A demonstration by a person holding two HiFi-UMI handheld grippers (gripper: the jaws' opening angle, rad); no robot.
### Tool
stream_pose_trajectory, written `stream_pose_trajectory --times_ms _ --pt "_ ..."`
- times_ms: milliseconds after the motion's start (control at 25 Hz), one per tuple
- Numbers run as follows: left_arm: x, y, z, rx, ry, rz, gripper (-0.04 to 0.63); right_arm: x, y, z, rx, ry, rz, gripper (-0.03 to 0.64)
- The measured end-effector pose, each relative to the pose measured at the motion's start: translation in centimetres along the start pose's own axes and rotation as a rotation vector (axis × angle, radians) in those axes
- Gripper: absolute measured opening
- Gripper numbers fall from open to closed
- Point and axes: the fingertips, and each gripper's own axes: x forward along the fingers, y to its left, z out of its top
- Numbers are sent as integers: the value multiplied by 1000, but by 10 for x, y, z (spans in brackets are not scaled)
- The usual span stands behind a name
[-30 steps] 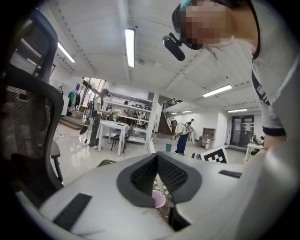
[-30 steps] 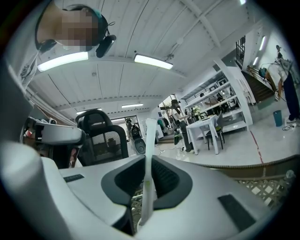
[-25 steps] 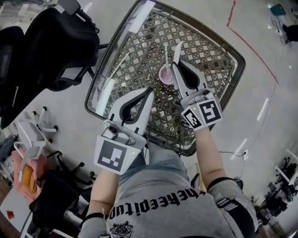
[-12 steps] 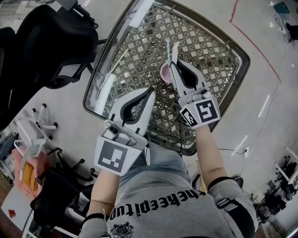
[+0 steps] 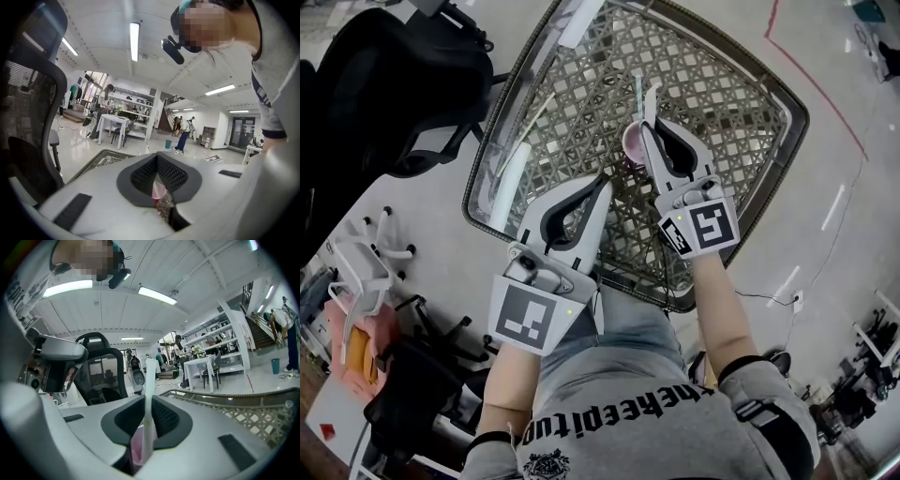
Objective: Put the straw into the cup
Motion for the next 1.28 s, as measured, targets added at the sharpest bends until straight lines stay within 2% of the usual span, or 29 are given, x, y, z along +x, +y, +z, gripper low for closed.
stream_pose_trajectory --times_ms 1040,1240,1280 --pt "0 -6 -5 0 5 -15 25 -6 -2 -5 -33 18 -40 78" --pt "-2 -9 -1 14 -5 -27 25 -9 2 -1 -39 27 -31 52" --pt "-3 -10 1 17 -8 -32 25 -11 4 0 -41 28 -31 30"
